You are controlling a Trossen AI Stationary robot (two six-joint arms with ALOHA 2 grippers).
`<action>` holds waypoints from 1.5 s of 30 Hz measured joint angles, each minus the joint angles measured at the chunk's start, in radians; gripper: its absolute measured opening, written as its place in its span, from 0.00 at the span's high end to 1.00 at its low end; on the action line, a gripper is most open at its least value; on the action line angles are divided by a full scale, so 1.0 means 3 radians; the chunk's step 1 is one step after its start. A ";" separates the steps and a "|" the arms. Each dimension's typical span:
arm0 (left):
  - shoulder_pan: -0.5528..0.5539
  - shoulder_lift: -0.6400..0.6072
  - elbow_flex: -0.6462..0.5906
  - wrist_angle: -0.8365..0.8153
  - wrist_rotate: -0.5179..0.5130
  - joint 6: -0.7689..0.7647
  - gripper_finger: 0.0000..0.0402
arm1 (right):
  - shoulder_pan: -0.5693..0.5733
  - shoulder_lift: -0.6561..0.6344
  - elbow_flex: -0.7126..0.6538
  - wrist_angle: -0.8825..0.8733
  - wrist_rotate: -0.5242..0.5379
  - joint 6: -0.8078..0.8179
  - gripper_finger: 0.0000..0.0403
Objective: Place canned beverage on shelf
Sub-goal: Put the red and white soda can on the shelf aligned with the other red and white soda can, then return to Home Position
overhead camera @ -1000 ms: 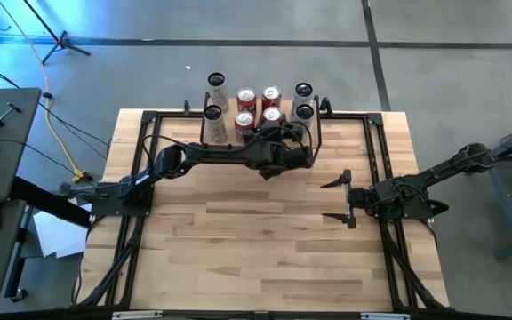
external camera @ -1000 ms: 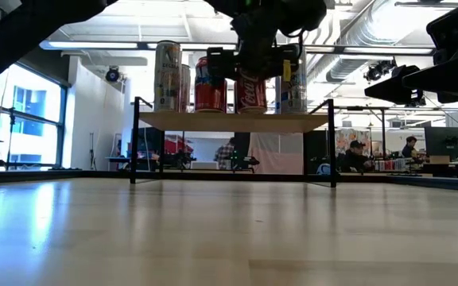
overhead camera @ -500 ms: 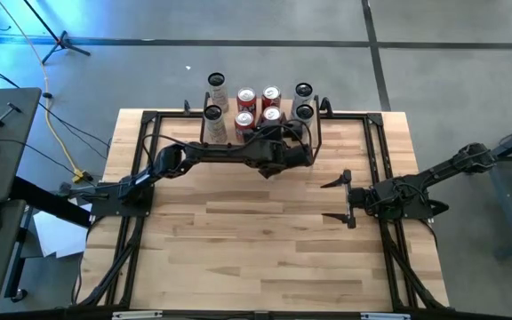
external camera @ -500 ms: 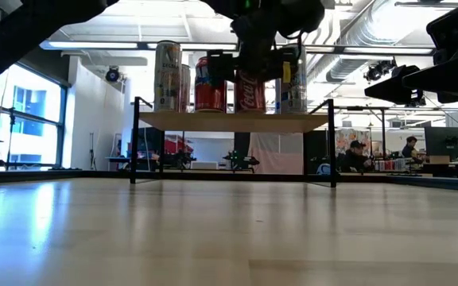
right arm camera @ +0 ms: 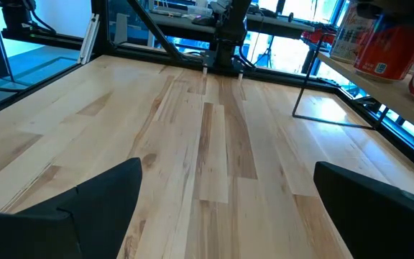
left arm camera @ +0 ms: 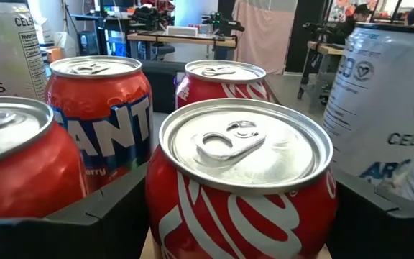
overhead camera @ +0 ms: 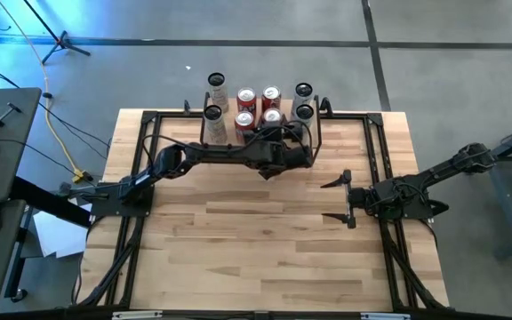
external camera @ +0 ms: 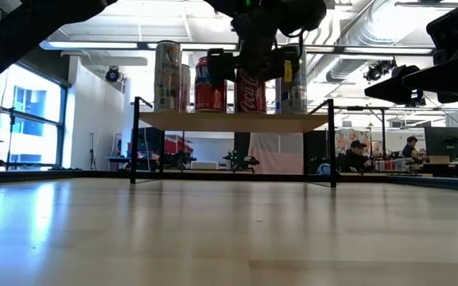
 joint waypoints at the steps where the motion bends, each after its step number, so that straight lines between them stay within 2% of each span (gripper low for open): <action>1: -0.0007 0.0000 0.0000 0.0000 0.0000 0.0000 0.24 | 0.0000 0.0001 -0.0001 -0.0001 0.0000 -0.0001 0.01; 7: -0.0025 0.0003 -0.0001 0.0004 -0.0072 0.0051 0.21 | 0.0000 0.0000 0.0000 0.0000 0.0000 0.0000 0.01; 16: -0.0033 0.0003 -0.0001 0.0003 -0.0128 0.0104 0.02 | 0.0000 0.0001 -0.0001 -0.0001 -0.0001 -0.0001 0.01; 26: -0.0286 0.0003 -0.0001 -0.0001 -0.0216 0.0200 0.00 | 0.0001 0.0000 0.0000 0.0000 0.0000 -0.0001 0.01; 37: -0.1117 0.0003 -0.0001 -0.0271 0.0034 0.0213 0.00 | 0.0000 0.0001 0.0000 -0.0001 -0.0001 -0.0001 0.01; 41: -0.1516 0.0003 -0.0001 -0.0493 0.0093 0.0062 0.00 | 0.0001 0.0001 0.0000 0.0000 0.0000 -0.0001 0.01; 45: -0.1898 0.0003 -0.0001 -0.0453 0.0085 -0.0149 0.00 | 0.0000 0.0001 -0.0001 -0.0001 -0.0001 0.0000 0.01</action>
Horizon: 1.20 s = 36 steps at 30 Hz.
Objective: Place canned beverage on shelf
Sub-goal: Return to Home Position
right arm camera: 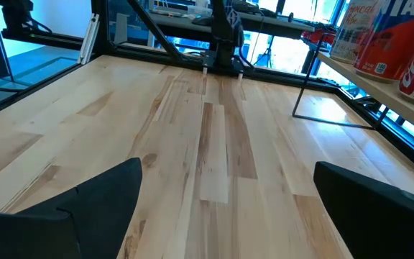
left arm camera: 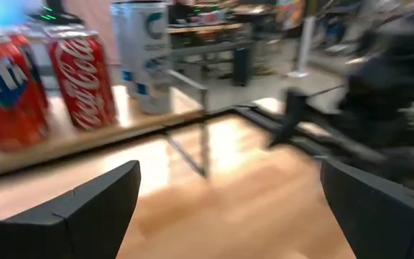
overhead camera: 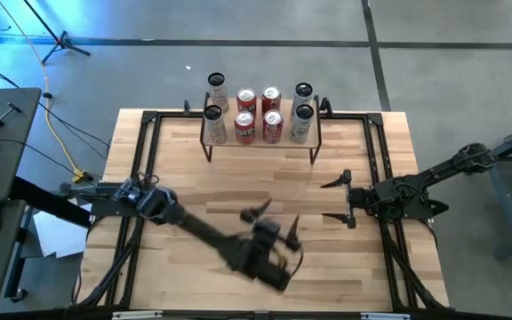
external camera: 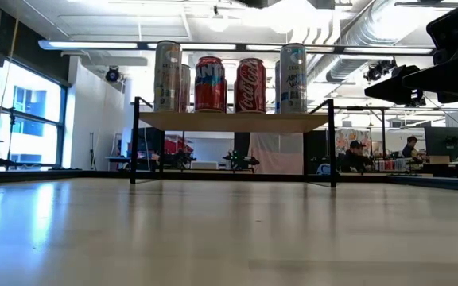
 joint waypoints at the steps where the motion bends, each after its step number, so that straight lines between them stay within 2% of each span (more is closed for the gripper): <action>1: -0.0089 0.0000 0.0000 0.0027 -0.0023 -0.0080 0.00 | 0.0000 0.0000 0.0001 0.0001 0.0001 -0.0001 0.01; 7: -0.0506 0.0000 0.0000 0.0030 -0.0213 -0.0611 0.00 | 0.0000 -0.0001 0.0000 0.0000 0.0001 0.0000 0.01; 10: -0.0683 0.0000 0.0000 0.0030 -0.0206 -0.0639 0.00 | 0.0000 0.0000 0.0000 0.0000 0.0001 0.0000 0.01; 14: -0.0891 0.0000 0.0000 0.0030 -0.0218 -0.0424 0.00 | 0.0000 0.0000 0.0001 0.0001 0.0001 0.0000 0.01; 19: -0.1029 0.0000 0.0000 0.0025 -0.0349 -0.0041 0.00 | 0.0000 -0.0001 0.0001 0.0000 0.0001 0.0000 0.01; 23: -0.1111 0.0000 0.0013 0.0029 -0.0033 0.0584 0.00 | 0.0000 -0.0001 0.0001 0.0000 0.0001 -0.0001 0.01; 27: -0.1065 0.0000 0.0013 0.0108 0.0451 0.0998 0.00 | 0.0000 0.0000 0.0000 0.0001 0.0001 0.0000 0.01; 31: -0.0948 0.0000 0.0013 0.0157 0.0589 0.1294 0.00 | 0.0000 -0.0001 -0.0001 0.0001 0.0001 -0.0001 0.01; 34: -0.0911 0.0000 0.0013 0.0528 0.0677 0.1841 0.00 | 0.0000 -0.0001 0.0001 0.0001 0.0001 -0.0001 0.01; 36: -0.0894 0.0000 -0.0007 0.0967 0.0811 0.2329 0.00 | 0.0001 -0.0001 0.0000 0.0001 0.0000 -0.0001 0.01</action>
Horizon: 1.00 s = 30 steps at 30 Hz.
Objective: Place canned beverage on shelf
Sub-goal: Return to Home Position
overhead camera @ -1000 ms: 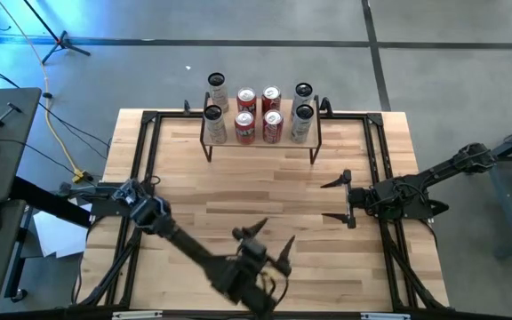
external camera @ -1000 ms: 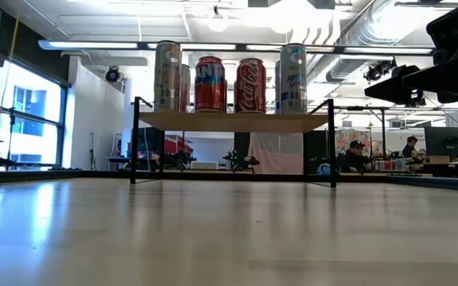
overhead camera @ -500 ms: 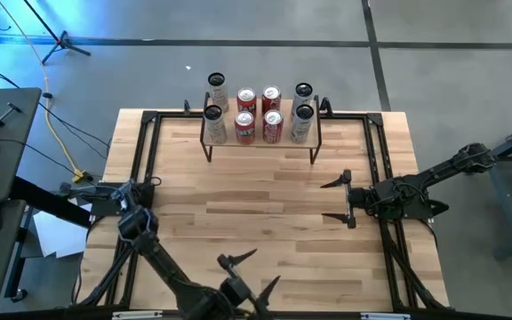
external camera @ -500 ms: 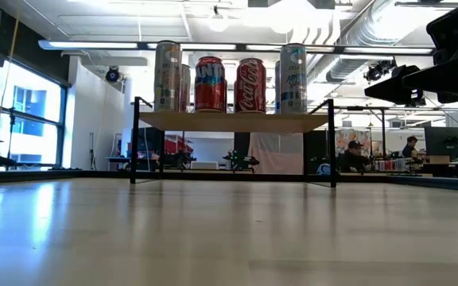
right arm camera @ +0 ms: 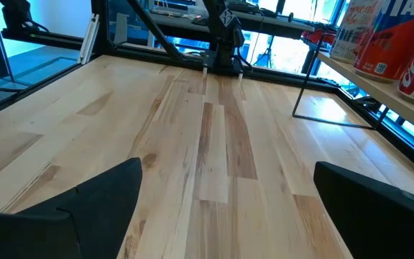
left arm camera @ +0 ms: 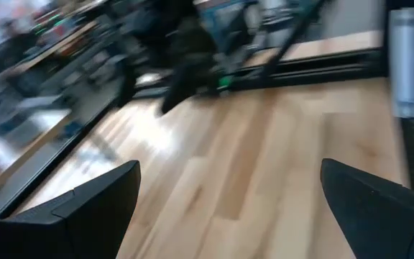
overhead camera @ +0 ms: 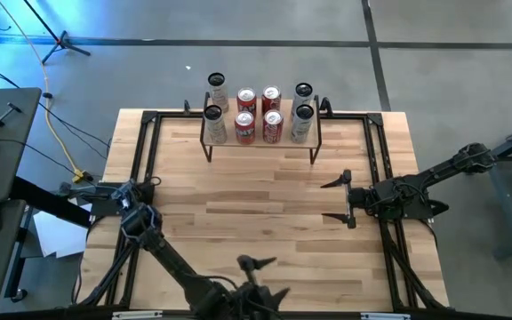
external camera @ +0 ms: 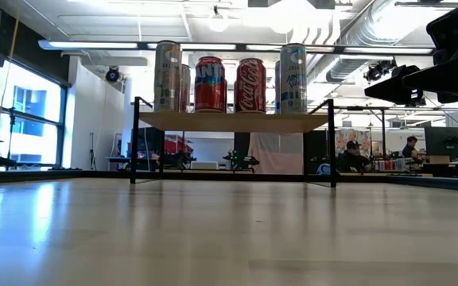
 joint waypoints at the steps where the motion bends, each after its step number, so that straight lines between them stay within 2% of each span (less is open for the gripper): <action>1: 0.0008 0.0000 -0.0019 0.0230 0.0093 0.0287 0.00 | 0.0000 0.0001 0.0001 0.0000 -0.0001 0.0001 0.01; 4: 0.0056 0.0000 -0.0053 0.0793 0.0463 0.1033 0.00 | -0.0001 0.0001 -0.0001 0.0000 0.0001 0.0000 0.01; 6: 0.0127 -0.0001 -0.0052 0.0993 0.0749 0.1294 0.00 | 0.0000 0.0000 -0.0001 0.0000 0.0000 0.0001 0.01; 14: 0.0554 -0.0184 -0.0052 0.1083 0.1915 0.1739 0.00 | -0.0001 0.0001 0.0001 -0.0003 0.0000 0.0000 0.01; 18: 0.0815 -0.0174 -0.0084 0.1301 0.2659 0.1826 0.00 | -0.0001 -0.0001 0.0000 -0.0004 0.0000 0.0000 0.01; 24: 0.1232 -0.0168 -0.0759 0.2554 0.3743 0.1713 0.00 | -0.0001 -0.0001 0.0000 -0.0005 0.0001 0.0001 0.01; 28: 0.1441 -0.0343 -0.1381 0.3217 0.4099 0.1578 0.00 | -0.0001 -0.0001 0.0001 -0.0006 0.0000 0.0000 0.01; 30: 0.1529 -0.0599 -0.1832 0.3385 0.4136 0.1546 0.00 | -0.0001 -0.0001 0.0001 -0.0008 0.0000 0.0001 0.01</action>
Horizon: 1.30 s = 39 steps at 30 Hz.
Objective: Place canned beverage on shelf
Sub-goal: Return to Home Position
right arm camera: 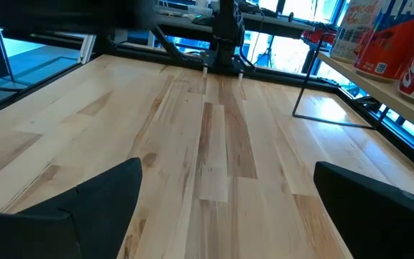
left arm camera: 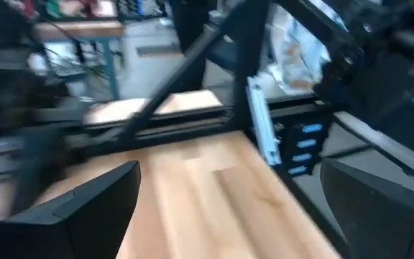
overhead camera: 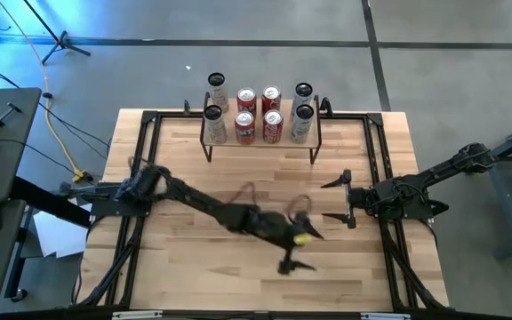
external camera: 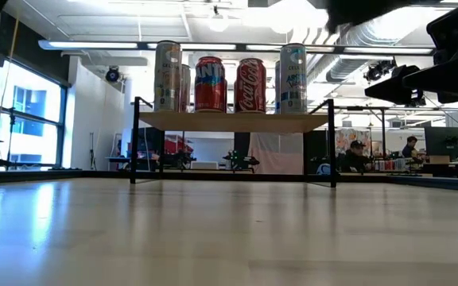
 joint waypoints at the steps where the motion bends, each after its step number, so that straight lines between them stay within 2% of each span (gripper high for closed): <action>1: 0.0035 -0.0143 -0.0233 0.0127 -0.0020 -0.0010 0.00 | 0.0000 0.0000 -0.0001 -0.0006 0.0001 0.0000 0.01; 5: 0.0120 -0.0781 -0.1275 0.0635 -0.0252 -0.0021 0.00 | 0.0000 0.0000 0.0000 -0.0036 0.0000 -0.0001 0.01; 10: 0.0093 -0.1572 -0.2530 0.1294 -0.0773 -0.0011 0.00 | 0.0000 0.0001 -0.0001 -0.0043 0.0000 0.0000 0.01; 18: 0.0108 -0.2799 -0.3843 0.1469 -0.1118 0.0074 0.00 | 0.0000 0.0000 -0.0001 -0.0063 0.0001 0.0000 0.01; 24: 0.0111 -0.3634 -0.4567 0.1468 -0.1244 0.0076 0.00 | 0.0000 0.0000 0.0000 -0.0064 0.0000 0.0000 0.01; 28: 0.0111 -0.4024 -0.4947 0.1386 -0.1372 -0.0043 0.00 | 0.0000 0.0000 0.0000 -0.0064 0.0001 -0.0001 0.01; 32: 0.0110 -0.4241 -0.5289 0.1386 -0.1454 -0.0362 0.00 | 0.0000 0.0000 -0.0001 -0.0064 0.0001 -0.0001 0.01; 37: 0.0111 -0.4366 -0.5308 0.0989 -0.1552 -0.0965 0.00 | 0.0000 0.0000 0.0000 -0.0067 0.0000 0.0000 0.01; 39: 0.0110 -0.4366 -0.5306 0.0934 -0.1570 -0.0968 0.00 | 0.0000 -0.0001 -0.0001 -0.0065 0.0001 0.0000 0.01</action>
